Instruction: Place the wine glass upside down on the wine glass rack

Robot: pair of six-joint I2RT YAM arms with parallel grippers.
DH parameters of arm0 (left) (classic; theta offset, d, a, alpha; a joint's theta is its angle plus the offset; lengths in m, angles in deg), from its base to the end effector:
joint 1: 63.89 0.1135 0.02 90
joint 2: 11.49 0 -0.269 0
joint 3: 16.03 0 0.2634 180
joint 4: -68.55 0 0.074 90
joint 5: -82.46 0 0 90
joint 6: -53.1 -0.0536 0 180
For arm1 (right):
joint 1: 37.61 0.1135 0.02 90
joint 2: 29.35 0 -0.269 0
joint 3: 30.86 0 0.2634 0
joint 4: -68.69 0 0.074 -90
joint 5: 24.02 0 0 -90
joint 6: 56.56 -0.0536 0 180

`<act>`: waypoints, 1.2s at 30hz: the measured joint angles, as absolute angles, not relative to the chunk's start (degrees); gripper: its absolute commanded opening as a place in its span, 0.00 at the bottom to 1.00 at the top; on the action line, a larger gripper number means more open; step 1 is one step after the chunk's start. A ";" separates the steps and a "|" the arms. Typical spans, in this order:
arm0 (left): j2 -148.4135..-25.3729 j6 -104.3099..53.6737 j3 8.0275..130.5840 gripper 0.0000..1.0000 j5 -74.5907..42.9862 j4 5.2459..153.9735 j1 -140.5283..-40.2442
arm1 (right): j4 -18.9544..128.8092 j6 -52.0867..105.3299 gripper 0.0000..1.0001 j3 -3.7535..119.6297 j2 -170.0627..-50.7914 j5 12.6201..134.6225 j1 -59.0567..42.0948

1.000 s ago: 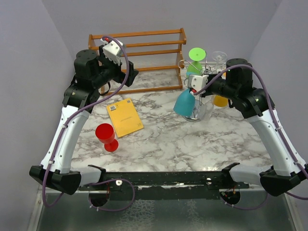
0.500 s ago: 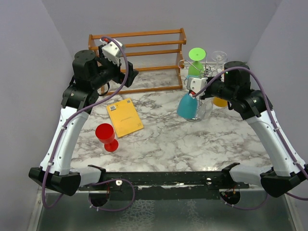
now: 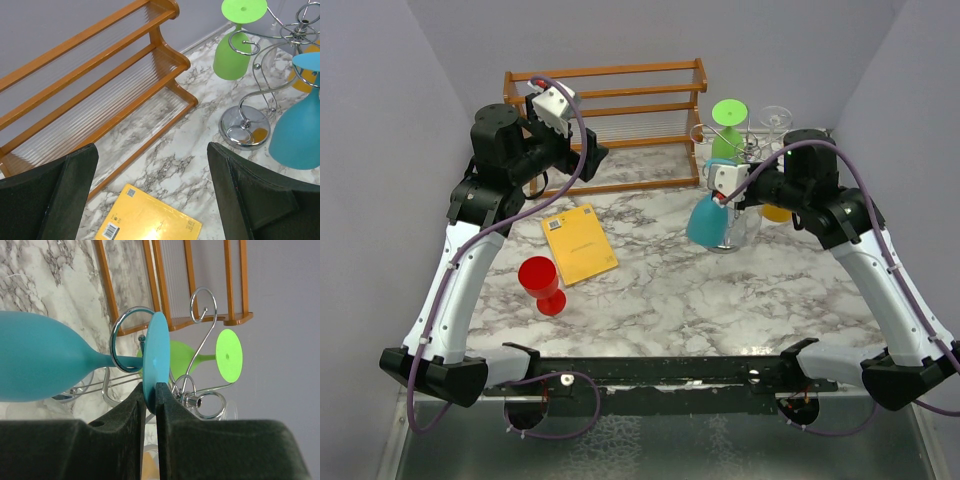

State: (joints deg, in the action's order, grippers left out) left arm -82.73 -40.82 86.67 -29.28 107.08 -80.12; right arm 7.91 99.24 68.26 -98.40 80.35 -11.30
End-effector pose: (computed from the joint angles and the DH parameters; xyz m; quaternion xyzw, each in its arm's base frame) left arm 0.2643 -0.0976 0.4904 0.2517 0.7027 -0.2102 0.6314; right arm 0.2272 0.1272 0.4324 -0.6638 0.5539 -0.0635 0.4986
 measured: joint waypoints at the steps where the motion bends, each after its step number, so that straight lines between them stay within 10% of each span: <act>1: -82.73 -40.93 86.67 0.94 -29.30 107.08 -80.12 | 7.86 99.24 0.17 67.95 -98.32 80.44 -11.30; 36: -80.92 -55.88 78.76 0.94 -31.66 117.20 -80.12 | 4.04 92.20 0.70 67.58 -91.45 89.12 -11.30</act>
State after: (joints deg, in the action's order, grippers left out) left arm -80.92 -55.88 78.76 -31.66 117.20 -80.12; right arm 4.04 92.20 67.58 -91.45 89.12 -11.30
